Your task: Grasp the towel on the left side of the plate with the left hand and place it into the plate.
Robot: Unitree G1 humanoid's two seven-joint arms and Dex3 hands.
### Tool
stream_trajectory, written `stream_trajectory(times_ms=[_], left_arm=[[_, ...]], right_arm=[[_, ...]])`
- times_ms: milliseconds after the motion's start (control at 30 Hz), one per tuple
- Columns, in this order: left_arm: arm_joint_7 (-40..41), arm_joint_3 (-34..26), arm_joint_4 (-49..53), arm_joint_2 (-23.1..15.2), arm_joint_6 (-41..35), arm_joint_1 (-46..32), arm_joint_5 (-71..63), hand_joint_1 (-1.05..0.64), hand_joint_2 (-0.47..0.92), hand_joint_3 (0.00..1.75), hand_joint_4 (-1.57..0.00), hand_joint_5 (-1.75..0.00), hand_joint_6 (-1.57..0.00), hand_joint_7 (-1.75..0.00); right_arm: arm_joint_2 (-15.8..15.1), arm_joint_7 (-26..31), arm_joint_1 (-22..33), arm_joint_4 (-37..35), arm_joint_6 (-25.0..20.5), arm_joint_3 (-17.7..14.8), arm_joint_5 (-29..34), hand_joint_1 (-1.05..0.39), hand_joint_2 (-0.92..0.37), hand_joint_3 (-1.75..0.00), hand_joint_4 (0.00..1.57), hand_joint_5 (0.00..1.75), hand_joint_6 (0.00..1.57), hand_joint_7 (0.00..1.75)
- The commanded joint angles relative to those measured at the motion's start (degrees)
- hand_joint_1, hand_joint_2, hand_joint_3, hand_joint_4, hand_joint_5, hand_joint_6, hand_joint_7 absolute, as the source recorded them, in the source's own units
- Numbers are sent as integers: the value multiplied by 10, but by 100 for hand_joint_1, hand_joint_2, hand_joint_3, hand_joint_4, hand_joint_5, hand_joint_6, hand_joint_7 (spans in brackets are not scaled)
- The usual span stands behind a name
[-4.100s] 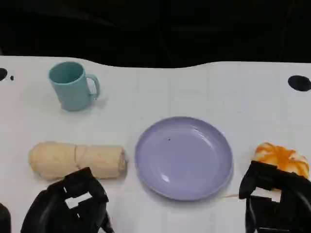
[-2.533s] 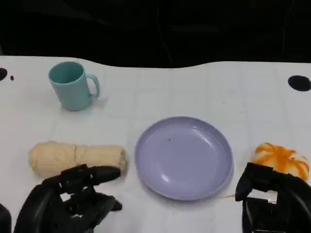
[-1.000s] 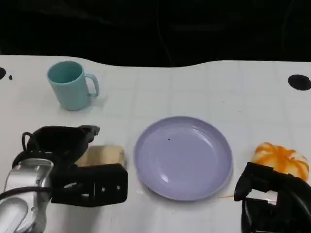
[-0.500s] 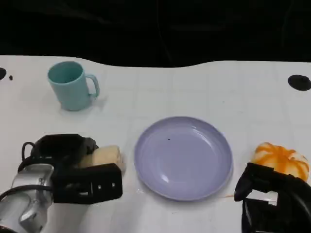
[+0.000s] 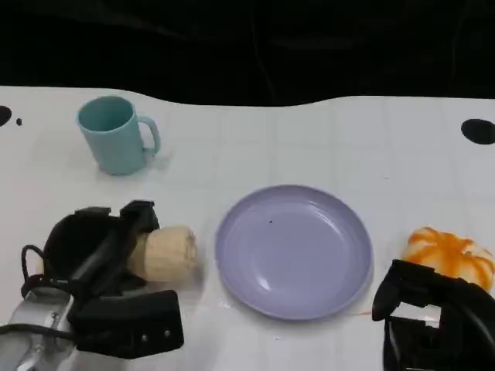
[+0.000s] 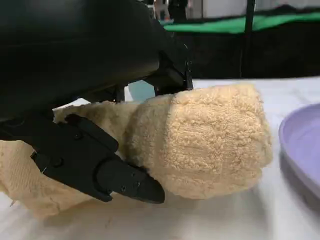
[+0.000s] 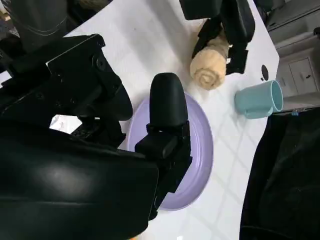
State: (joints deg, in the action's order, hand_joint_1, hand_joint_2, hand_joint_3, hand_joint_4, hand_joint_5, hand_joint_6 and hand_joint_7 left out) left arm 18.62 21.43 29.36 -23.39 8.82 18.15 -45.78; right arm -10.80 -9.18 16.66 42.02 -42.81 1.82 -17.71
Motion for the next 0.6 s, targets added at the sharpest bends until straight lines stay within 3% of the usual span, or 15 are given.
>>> stream_trajectory(times_ms=[33,167,233,500,600], left_arm=[[-9,-28,-56,-1,1,-18,37,-22,82,46,-82,-175,-57,-175],[-36,-38,-127,5,-26,-32,45,-23,66,88,-86,-175,-61,-175],[-50,-42,-168,12,-41,-35,44,-22,60,99,-87,-175,-63,-175],[-145,-26,-274,72,-115,-17,52,-23,56,102,-89,-175,-65,-175],[-169,-9,-279,97,-138,6,45,-25,51,110,-92,-175,-67,-175]], right_arm=[[-3,-1,5,2,7,-5,-2,2,-55,-143,81,175,59,175],[-3,1,10,12,2,-5,-4,2,-55,-143,81,175,59,175],[-2,4,10,18,-8,-6,-7,2,-55,-143,81,175,60,175],[-6,-1,11,23,-13,-14,-19,4,-56,-144,82,175,60,175],[-6,-2,11,24,-16,-16,-22,4,-56,-144,82,175,61,175]])
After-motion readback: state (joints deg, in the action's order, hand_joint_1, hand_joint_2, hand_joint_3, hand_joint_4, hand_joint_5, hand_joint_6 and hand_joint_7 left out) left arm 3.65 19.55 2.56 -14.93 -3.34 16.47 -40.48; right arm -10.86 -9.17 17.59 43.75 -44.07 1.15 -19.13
